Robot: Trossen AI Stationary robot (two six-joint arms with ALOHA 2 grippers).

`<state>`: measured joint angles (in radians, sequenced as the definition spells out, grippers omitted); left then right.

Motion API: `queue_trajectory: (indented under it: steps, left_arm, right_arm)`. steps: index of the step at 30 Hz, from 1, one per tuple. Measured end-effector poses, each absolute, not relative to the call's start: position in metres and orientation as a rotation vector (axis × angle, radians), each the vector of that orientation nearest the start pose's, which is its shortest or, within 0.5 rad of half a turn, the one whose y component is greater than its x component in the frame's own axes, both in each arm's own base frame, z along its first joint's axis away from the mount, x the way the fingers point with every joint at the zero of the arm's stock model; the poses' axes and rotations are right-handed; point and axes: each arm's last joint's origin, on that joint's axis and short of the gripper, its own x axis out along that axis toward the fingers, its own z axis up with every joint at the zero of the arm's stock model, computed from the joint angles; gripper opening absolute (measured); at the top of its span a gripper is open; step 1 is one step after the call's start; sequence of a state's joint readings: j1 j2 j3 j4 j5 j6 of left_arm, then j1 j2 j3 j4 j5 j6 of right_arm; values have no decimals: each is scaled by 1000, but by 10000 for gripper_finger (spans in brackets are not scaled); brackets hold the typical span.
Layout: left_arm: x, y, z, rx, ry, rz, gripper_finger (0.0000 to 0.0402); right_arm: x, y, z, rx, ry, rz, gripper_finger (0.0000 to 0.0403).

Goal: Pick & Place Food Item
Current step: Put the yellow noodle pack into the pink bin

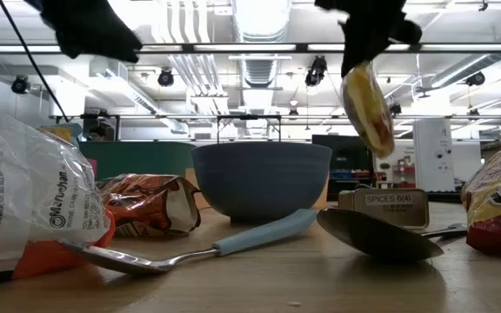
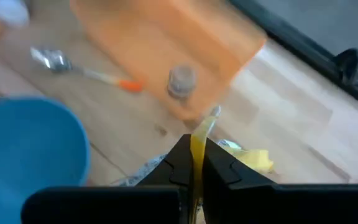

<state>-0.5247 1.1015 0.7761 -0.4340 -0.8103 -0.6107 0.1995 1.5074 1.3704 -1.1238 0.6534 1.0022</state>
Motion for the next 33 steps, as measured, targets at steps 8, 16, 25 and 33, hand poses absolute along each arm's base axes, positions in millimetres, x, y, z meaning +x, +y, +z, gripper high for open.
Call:
queue_trajectory:
  steps: [8, 16, 25, 33]
  left_arm:
    - [211, -96, 259, -108, 264, 352, 193]
    - [232, -106, 253, -93, 156, 330, 193]
    - [278, -127, 241, 148, 181, 538, 193]
    - [325, -143, 235, 250, 201, 660, 193]
  right_arm:
    - [284, 43, 330, 368, 553, -855, 8]
    - [300, 46, 344, 358, 397, -775, 8]
    - [311, 47, 355, 361, 288, -720, 8]
    - [315, 48, 363, 383, 215, -690, 8]
